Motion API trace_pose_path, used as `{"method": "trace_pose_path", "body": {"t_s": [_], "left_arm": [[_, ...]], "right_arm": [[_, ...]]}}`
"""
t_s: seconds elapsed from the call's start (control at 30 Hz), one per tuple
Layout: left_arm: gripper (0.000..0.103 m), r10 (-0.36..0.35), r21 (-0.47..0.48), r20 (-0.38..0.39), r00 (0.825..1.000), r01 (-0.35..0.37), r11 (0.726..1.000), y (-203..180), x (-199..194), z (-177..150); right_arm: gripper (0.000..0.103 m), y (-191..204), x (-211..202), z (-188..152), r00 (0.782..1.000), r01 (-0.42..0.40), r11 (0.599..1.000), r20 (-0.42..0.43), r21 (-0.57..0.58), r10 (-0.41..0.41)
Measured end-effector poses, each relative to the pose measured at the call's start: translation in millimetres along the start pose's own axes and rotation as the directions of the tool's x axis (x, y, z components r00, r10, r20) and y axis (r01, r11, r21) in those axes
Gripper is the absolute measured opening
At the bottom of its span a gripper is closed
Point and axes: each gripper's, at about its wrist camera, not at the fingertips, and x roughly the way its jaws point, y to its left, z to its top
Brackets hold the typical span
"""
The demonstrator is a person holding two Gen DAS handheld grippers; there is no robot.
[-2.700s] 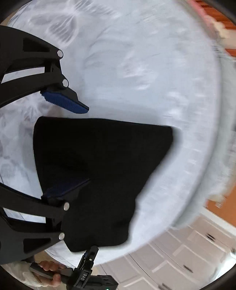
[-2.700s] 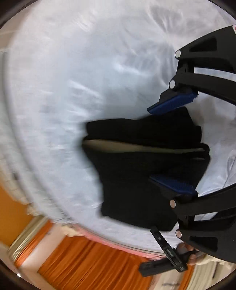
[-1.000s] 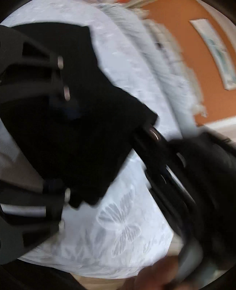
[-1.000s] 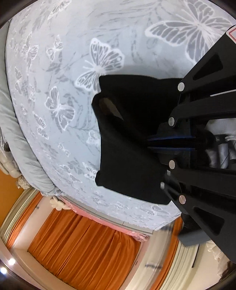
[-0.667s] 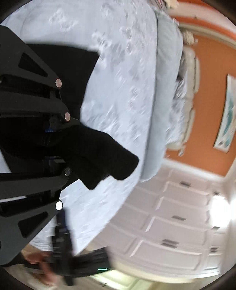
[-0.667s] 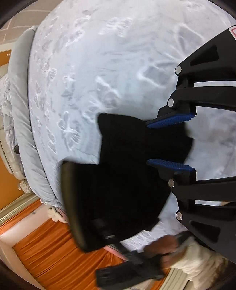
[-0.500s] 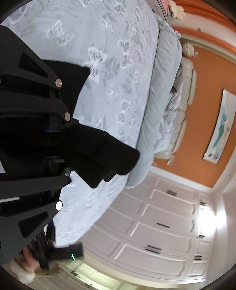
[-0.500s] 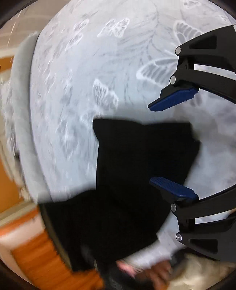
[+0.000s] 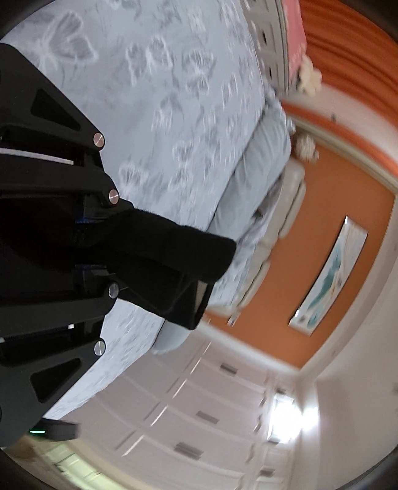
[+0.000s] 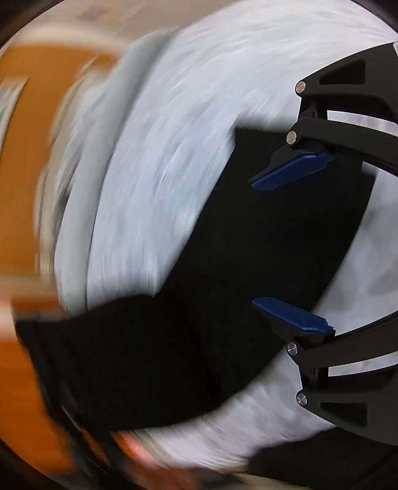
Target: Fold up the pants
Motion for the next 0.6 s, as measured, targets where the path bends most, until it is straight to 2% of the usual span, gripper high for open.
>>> {"method": "trace_pose_path", "body": {"t_s": [0.07, 0.17, 0.2, 0.27, 0.3, 0.33, 0.37, 0.43, 0.53, 0.6], "left_arm": [[0.016, 0.041, -0.025, 0.004, 0.999, -0.041, 0.999, 15, -3, 4], [0.016, 0.087, -0.041, 0.000, 0.996, -0.087, 0.995, 33, -8, 6], [0.016, 0.103, -0.046, -0.003, 0.995, -0.103, 0.994, 40, -9, 6], [0.016, 0.127, -0.061, -0.013, 0.992, -0.128, 0.990, 53, -10, 8], [0.016, 0.137, -0.068, -0.020, 0.990, -0.138, 0.988, 60, -11, 8], [0.016, 0.145, -0.074, -0.025, 0.989, -0.147, 0.986, 65, -11, 8], [0.016, 0.153, -0.082, -0.033, 0.988, -0.155, 0.985, 71, -12, 8], [0.016, 0.171, -0.107, -0.054, 0.984, -0.176, 0.979, 85, -12, 9], [0.016, 0.182, -0.150, -0.075, 0.980, -0.191, 0.970, 102, -14, 9], [0.016, 0.182, -0.166, -0.074, 0.980, -0.192, 0.967, 106, -16, 10]], "right_arm": [[0.071, 34, 30, 4, 0.997, -0.040, 0.997, -0.061, -0.071, 0.036], [0.070, 58, 66, 4, 0.993, -0.012, 0.993, -0.116, -0.116, -0.002], [0.064, 57, 71, 5, 0.992, -0.024, 0.995, -0.126, -0.099, 0.011], [0.046, 44, 72, 9, 0.989, -0.072, 0.997, -0.134, -0.025, 0.068], [0.034, 37, 68, 14, 0.983, -0.113, 0.993, -0.145, 0.014, 0.114], [0.007, 23, 63, 18, 0.971, -0.181, 0.979, -0.143, 0.094, 0.193], [0.008, 9, 59, 23, 0.963, -0.216, 0.961, -0.128, 0.171, 0.239], [0.008, -22, 39, 34, 0.961, -0.256, 0.919, -0.027, 0.300, 0.276], [0.008, -34, 14, 60, 0.960, -0.280, 0.901, 0.085, 0.331, 0.267], [0.009, -26, 15, 77, 0.964, -0.264, 0.914, 0.102, 0.310, 0.244]]}}
